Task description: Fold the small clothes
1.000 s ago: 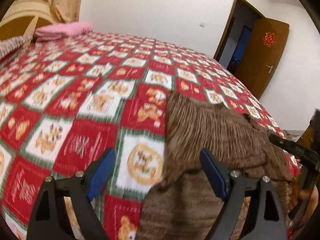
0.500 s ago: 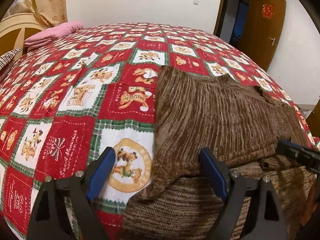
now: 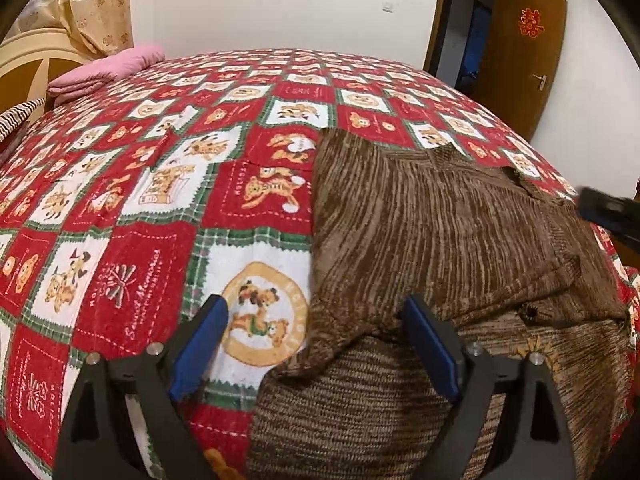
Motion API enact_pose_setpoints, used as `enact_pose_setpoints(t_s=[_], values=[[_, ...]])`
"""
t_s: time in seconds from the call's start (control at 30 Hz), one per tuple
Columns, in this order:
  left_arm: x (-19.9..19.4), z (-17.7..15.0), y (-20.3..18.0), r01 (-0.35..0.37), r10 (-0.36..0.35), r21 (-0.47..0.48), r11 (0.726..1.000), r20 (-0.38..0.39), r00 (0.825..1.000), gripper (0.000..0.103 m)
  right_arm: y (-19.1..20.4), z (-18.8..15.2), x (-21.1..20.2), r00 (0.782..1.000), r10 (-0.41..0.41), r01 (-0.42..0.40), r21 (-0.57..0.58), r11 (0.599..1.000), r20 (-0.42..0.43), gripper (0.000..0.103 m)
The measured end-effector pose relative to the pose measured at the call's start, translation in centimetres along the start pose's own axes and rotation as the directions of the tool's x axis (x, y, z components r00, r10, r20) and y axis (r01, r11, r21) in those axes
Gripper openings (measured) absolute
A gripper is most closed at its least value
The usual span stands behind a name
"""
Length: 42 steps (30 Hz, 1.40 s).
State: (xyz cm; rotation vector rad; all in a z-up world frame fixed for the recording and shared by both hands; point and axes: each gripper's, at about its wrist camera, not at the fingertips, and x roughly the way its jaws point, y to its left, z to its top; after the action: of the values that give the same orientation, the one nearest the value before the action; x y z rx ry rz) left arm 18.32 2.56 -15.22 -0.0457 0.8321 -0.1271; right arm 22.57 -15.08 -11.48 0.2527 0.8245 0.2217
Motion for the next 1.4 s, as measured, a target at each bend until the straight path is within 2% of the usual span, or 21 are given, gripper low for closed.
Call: enact_pose_setpoints(t_s=[0.1,0.17,0.33,0.4,0.57,0.63,0.67,0.73,0.83,0.93,1.03,1.07,1.1,1.17,1.27,1.37,1.4], values=[[0.0,-0.1,0.4,0.022,-0.022,-0.012,1.000,-0.001,1.000,0.093,-0.4,0.1,4.6,0.993,-0.068,0.065,-0.027,0.997,-0.098,0.031],[0.1,-0.1,0.6,0.044,-0.045,-0.024,0.999,-0.002,0.999,0.095,-0.7,-1.5,5.6,0.988,-0.026,0.028,0.009,1.000,-0.155,0.031],[0.1,0.0,0.3,0.045,-0.045,-0.012,0.999,-0.002,0.999,0.097,-0.4,-5.0,2.2,0.987,0.029,-0.030,-0.006,1.000,-0.159,0.031],[-0.1,-0.1,0.5,0.055,-0.055,-0.019,0.998,0.000,0.999,0.097,-0.2,-6.5,0.6,0.988,0.027,-0.033,-0.037,0.999,-0.153,0.031],[-1.3,-1.1,0.6,0.050,-0.050,0.021,0.999,-0.009,0.999,0.097,0.8,-7.6,-1.6,0.982,-0.100,0.075,-0.151,0.986,-0.161,0.031],[-1.9,-1.5,0.7,0.041,-0.041,0.032,0.999,-0.005,0.999,0.097,1.4,-7.1,-2.6,0.977,-0.179,0.156,-0.187,0.970,-0.118,0.031],[-2.3,-1.7,0.9,0.040,-0.040,0.026,0.999,0.002,0.999,0.097,1.8,-6.9,-3.3,0.979,-0.185,0.166,-0.192,0.967,-0.082,0.031],[-3.1,-1.9,1.6,0.053,-0.053,-0.011,0.999,0.017,0.998,0.097,2.8,-6.1,-4.4,0.987,-0.162,0.159,-0.183,0.970,-0.005,0.031],[-3.9,-1.4,2.3,0.071,-0.068,-0.073,0.995,0.045,0.997,0.097,4.2,-5.8,-3.8,0.992,-0.125,0.127,-0.187,0.974,0.025,0.031],[-4.3,0.0,1.9,0.062,-0.057,-0.060,0.996,0.074,0.996,0.097,5.1,-6.2,-1.2,0.991,-0.131,0.126,-0.199,0.972,-0.009,0.031],[-2.7,0.8,1.0,-0.017,0.018,-0.007,1.000,0.055,0.998,0.097,4.3,-7.3,2.0,0.988,-0.073,0.054,-0.132,0.990,-0.139,0.031],[-1.7,0.8,0.8,-0.050,0.050,0.015,0.999,0.026,0.998,0.097,4.1,-7.6,1.8,0.991,-0.069,0.055,-0.126,0.991,-0.114,0.031],[-0.7,0.7,0.7,-0.074,0.075,0.037,0.997,-0.006,0.997,0.097,4.2,-7.7,1.4,0.992,-0.068,0.054,-0.126,0.990,-0.109,0.031],[-0.1,0.2,1.3,-0.059,0.060,0.037,0.998,-0.033,0.998,0.097,4.1,-7.6,0.0,0.991,-0.059,0.047,-0.104,0.993,-0.120,0.031],[-1.6,-0.5,2.8,-0.040,0.040,-0.014,0.999,-0.009,0.999,0.097,3.6,-7.6,-4.4,0.998,-0.058,0.054,-0.086,0.995,-0.040,0.031],[-3.6,-1.4,3.8,-0.032,0.032,-0.033,0.999,0.017,0.999,0.097,2.5,-7.8,-9.7,0.995,-0.091,0.093,-0.058,0.994,0.039,0.032],[-4.2,-1.6,4.0,-0.021,0.022,-0.037,0.999,0.024,0.999,0.097,2.0,-8.1,-11.7,0.993,-0.107,0.109,-0.046,0.993,0.057,0.035]])
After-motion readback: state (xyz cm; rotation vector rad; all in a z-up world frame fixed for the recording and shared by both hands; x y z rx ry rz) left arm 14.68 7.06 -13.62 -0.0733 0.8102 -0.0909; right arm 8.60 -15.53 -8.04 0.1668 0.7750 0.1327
